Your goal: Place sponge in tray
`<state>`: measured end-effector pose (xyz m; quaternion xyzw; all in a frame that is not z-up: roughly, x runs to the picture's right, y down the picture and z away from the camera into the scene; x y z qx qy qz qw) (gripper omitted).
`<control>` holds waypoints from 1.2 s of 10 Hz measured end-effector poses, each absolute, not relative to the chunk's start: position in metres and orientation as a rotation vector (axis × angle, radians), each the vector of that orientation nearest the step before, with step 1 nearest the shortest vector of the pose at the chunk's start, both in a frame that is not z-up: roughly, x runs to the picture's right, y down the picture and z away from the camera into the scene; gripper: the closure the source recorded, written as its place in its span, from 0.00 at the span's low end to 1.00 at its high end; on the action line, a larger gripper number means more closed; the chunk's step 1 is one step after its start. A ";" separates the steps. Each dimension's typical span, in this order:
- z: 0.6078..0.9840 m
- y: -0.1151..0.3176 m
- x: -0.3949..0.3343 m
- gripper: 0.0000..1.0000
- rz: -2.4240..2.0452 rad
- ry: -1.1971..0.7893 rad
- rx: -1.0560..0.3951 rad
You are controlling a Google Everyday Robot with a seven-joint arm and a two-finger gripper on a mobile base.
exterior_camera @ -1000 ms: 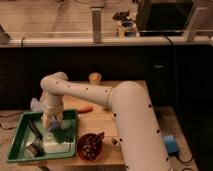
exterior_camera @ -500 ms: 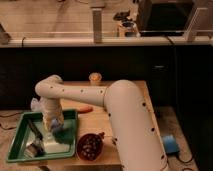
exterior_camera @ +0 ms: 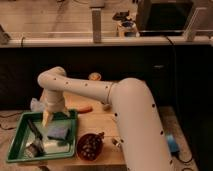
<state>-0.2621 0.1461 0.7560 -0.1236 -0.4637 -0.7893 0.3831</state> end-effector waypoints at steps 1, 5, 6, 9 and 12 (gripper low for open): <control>0.757 0.135 -0.260 0.20 -1.989 -1.155 -0.289; 0.770 0.103 -0.249 0.20 -1.799 -1.018 -0.246; 0.770 0.103 -0.250 0.20 -1.800 -1.020 -0.245; 0.770 0.103 -0.250 0.20 -1.800 -1.020 -0.246; 0.769 0.104 -0.252 0.20 -1.803 -1.022 -0.245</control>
